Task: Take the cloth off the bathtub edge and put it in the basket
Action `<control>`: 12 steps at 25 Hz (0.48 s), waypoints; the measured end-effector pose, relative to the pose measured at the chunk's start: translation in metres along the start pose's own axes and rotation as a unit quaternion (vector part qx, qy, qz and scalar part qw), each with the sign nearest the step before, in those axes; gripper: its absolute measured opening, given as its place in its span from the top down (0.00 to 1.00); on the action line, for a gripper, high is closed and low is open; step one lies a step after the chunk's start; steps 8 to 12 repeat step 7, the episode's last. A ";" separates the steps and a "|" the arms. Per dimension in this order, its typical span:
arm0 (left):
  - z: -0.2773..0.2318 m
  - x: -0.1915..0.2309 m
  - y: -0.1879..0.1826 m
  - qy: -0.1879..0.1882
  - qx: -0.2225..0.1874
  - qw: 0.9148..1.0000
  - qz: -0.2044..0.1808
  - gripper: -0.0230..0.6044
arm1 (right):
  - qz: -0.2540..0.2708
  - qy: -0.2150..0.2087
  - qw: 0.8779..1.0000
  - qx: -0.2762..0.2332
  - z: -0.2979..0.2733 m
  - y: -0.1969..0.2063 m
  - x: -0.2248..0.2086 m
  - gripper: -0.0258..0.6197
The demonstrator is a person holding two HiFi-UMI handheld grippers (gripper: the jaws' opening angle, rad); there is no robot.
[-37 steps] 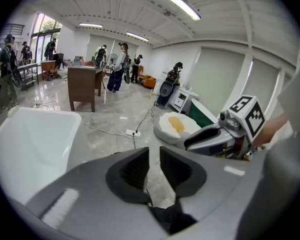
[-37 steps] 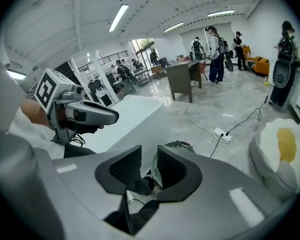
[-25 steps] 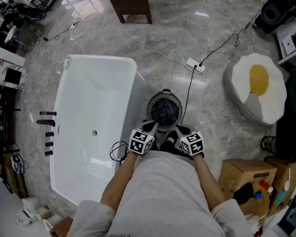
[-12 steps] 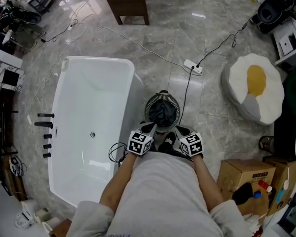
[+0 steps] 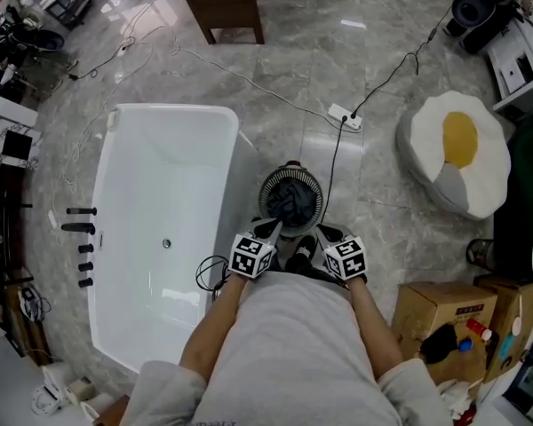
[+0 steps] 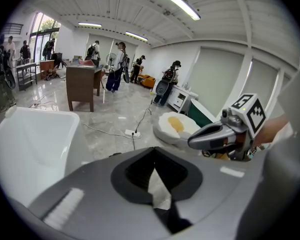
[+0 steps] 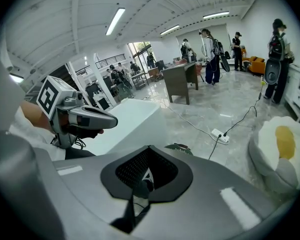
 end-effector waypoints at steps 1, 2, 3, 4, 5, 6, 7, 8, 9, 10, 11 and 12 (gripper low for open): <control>0.000 0.001 0.000 -0.001 0.002 1.000 0.001 0.87 | 0.000 0.000 1.000 -0.001 0.000 0.000 0.000 0.96; 0.000 0.002 0.001 -0.002 0.003 1.000 0.003 0.87 | 0.000 0.001 1.000 -0.001 0.000 -0.001 0.000 0.96; 0.000 0.003 0.001 -0.003 0.005 1.000 0.004 0.87 | 0.000 0.001 1.000 -0.002 -0.001 -0.001 0.000 0.96; 0.000 0.004 0.001 -0.004 0.006 1.000 0.005 0.87 | 0.000 0.000 1.000 -0.002 -0.001 -0.002 0.000 0.96; 0.000 0.004 0.002 -0.005 0.006 1.000 0.005 0.87 | 0.001 0.000 1.000 -0.003 -0.001 -0.002 0.001 0.96; 0.000 0.004 0.002 -0.005 0.007 1.000 0.006 0.87 | 0.001 0.000 1.000 -0.003 -0.001 -0.002 0.001 0.96; 0.000 0.004 0.002 -0.005 0.007 1.000 0.006 0.87 | 0.002 0.000 1.000 -0.004 -0.001 -0.002 0.001 0.96; 0.000 0.004 0.002 -0.005 0.007 1.000 0.006 0.87 | 0.002 0.000 1.000 -0.004 -0.001 -0.002 0.001 0.96; 0.000 0.004 0.002 -0.005 0.007 1.000 0.006 0.87 | 0.002 0.000 1.000 -0.004 -0.001 -0.002 0.001 0.96; 0.000 0.004 0.002 -0.005 0.007 1.000 0.006 0.87 | 0.002 0.000 1.000 -0.004 -0.001 -0.002 0.001 0.96; 0.000 0.004 0.002 -0.005 0.007 1.000 0.006 0.87 | 0.002 0.000 1.000 -0.004 -0.001 -0.002 0.001 0.96; 0.000 0.004 0.002 -0.005 0.007 1.000 0.006 0.87 | 0.002 0.000 1.000 -0.004 -0.001 -0.002 0.001 0.96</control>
Point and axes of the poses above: the fingertips, and each gripper's own axes: z backward along the fingers, x to its left, y out of its underside, the point moved 4 cm from there along z, backward along the fingers, and after that the axes turned 13 degrees about -y, right-handed, at the moved point
